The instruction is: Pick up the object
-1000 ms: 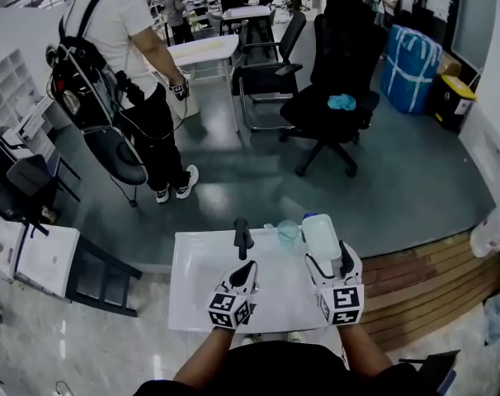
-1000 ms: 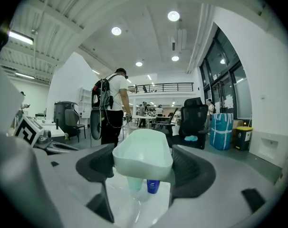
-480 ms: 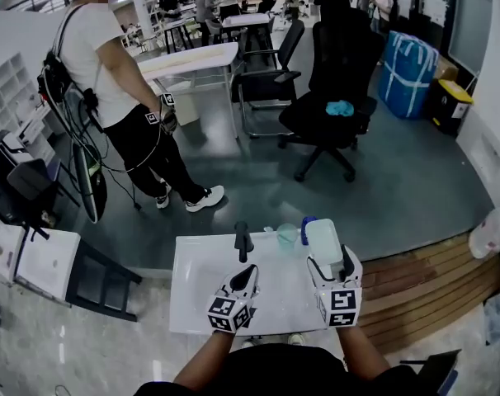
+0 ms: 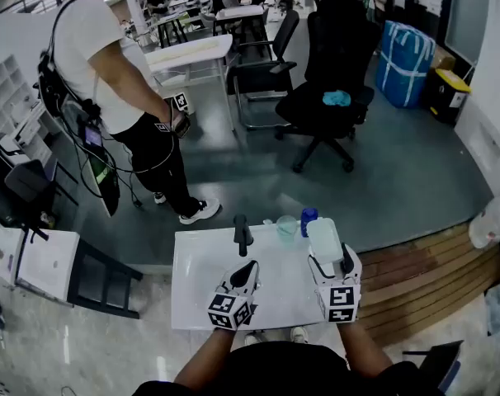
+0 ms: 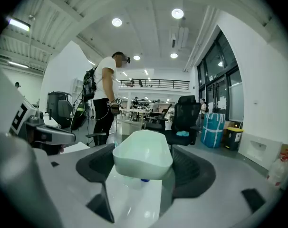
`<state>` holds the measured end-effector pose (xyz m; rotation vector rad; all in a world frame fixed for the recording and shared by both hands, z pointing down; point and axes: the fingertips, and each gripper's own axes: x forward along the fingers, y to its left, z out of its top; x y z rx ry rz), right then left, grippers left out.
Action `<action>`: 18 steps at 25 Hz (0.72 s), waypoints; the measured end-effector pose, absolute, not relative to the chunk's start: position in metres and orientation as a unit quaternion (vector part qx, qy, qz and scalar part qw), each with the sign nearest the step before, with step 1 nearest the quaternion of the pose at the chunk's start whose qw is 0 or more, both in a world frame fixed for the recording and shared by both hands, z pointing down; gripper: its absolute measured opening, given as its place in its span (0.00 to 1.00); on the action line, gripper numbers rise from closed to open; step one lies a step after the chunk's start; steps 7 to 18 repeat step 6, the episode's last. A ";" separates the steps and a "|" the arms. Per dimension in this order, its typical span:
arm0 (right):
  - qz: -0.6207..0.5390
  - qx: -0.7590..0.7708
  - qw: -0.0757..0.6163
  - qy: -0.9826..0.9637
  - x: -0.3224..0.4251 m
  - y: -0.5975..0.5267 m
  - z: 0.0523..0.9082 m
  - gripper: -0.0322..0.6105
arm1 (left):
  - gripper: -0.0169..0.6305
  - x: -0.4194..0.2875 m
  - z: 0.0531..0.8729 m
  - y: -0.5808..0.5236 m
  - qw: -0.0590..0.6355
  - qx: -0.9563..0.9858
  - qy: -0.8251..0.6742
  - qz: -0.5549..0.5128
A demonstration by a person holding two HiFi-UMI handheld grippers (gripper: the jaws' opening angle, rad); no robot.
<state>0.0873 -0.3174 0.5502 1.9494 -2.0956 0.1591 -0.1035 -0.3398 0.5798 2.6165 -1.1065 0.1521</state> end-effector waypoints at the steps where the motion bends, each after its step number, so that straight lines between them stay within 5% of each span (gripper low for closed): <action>1: 0.056 0.675 0.138 -0.723 0.088 -0.317 0.551 0.65 | 0.06 -0.104 0.580 -0.339 0.148 0.910 -0.384 0.053; 18: 0.049 0.679 0.144 -0.718 0.090 -0.316 0.552 0.65 | 0.06 -0.104 0.585 -0.339 0.150 0.910 -0.383 0.057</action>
